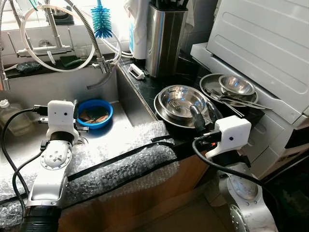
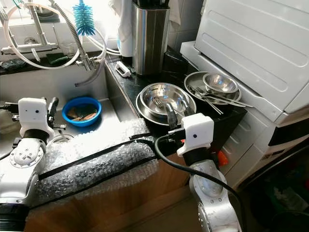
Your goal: Kitchen organization
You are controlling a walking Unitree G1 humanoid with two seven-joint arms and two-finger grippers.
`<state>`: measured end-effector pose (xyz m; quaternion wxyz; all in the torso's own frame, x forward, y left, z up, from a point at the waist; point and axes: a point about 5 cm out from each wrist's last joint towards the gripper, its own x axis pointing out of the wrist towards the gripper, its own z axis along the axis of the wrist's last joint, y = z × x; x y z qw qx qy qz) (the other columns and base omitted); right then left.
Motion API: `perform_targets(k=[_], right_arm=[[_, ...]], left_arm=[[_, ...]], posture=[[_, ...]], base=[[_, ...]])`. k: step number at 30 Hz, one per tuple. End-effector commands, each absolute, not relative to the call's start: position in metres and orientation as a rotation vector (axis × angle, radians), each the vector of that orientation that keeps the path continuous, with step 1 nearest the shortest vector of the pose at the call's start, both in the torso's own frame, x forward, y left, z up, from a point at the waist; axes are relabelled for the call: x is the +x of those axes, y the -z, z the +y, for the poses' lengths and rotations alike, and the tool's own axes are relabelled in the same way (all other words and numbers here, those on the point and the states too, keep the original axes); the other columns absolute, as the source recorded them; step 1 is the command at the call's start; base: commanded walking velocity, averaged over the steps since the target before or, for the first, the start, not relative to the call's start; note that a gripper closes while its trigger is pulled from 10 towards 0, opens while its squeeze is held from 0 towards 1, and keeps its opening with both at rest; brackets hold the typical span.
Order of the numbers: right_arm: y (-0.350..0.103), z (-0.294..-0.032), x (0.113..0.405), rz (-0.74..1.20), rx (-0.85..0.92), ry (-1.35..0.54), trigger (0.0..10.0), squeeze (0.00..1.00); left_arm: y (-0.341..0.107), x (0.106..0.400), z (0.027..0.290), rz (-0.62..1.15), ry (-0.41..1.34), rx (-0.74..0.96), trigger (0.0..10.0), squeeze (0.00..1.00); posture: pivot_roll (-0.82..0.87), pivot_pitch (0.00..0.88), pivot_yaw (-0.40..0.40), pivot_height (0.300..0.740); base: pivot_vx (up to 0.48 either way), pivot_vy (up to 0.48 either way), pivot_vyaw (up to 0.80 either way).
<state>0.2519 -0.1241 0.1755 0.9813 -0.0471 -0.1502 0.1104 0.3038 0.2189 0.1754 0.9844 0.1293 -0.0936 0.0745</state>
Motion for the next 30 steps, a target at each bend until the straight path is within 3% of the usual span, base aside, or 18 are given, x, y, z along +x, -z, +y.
perform_targets(k=[1, 8, 9, 13, 14, 16, 17, 28, 29, 30], right_arm=[[-0.171, -0.133, 0.252, -0.282, -0.089, -0.172, 10.0, 0.0], [-0.167, -0.139, 0.252, -0.27, -0.098, -0.121, 10.0, 0.0], [-0.168, -0.141, 0.251, -0.274, -0.096, -0.106, 10.0, 0.0], [-0.168, -0.141, 0.251, -0.274, -0.094, -0.103, 10.0, 0.0], [-0.168, -0.142, 0.25, -0.276, -0.09, -0.099, 10.0, 0.0], [-0.168, -0.143, 0.249, -0.278, -0.084, -0.095, 10.0, 0.0], [-0.168, -0.144, 0.248, -0.281, -0.066, -0.088, 10.0, 1.0], [-0.161, -0.153, 0.25, -0.251, -0.016, -0.034, 10.0, 1.0], [-0.16, -0.154, 0.251, -0.242, -0.013, -0.028, 10.0, 0.0], [-0.158, -0.155, 0.251, -0.23, 0.0, -0.021, 10.0, 0.0]], left_arm=[[-0.168, 0.304, 0.213, -0.153, -0.123, 0.255, 10.0, 1.0], [-0.168, 0.304, 0.213, -0.157, -0.126, 0.25, 10.0, 1.0], [-0.17, 0.303, 0.213, -0.169, -0.126, 0.25, 10.0, 0.32], [-0.171, 0.303, 0.213, -0.173, -0.124, 0.253, 10.0, 0.32], [-0.171, 0.303, 0.212, -0.175, -0.124, 0.252, 10.0, 0.0], [-0.171, 0.302, 0.212, -0.176, -0.125, 0.249, 10.0, 0.0], [-0.17, 0.302, 0.212, -0.176, -0.126, 0.245, 10.0, 0.0], [-0.172, 0.302, 0.211, -0.19, -0.129, 0.238, 10.0, 0.0], [-0.172, 0.302, 0.21, -0.191, -0.128, 0.238, 10.0, 0.0], [-0.172, 0.302, 0.21, -0.193, -0.126, 0.239, 10.0, 0.0]], posture=[[-0.08, 0.0, -0.072, 0.74], [-0.07, 0.0, -0.07, 0.74], [-0.07, 0.0, -0.07, 0.74], [-0.07, 0.0, -0.07, 0.74], [-0.08, 0.0, -0.069, 0.74], [-0.08, 0.0, -0.067, 0.74], [-0.08, 0.0, -0.069, 0.74], [-0.08, 0.0, -0.07, 0.74], [-0.07, 0.0, -0.07, 0.74], [-0.08, 0.0, -0.071, 0.74]], base=[[0.0, 0.0, 0.0], [0.0, 0.0, 0.0], [0.0, 0.0, 0.0], [0.0, 0.0, 0.0], [0.0, 0.0, 0.0], [0.0, 0.0, 0.0], [0.0, 0.0, 0.0], [0.0, 0.0, 0.0], [0.0, 0.0, 0.0], [0.0, 0.0, 0.0]])
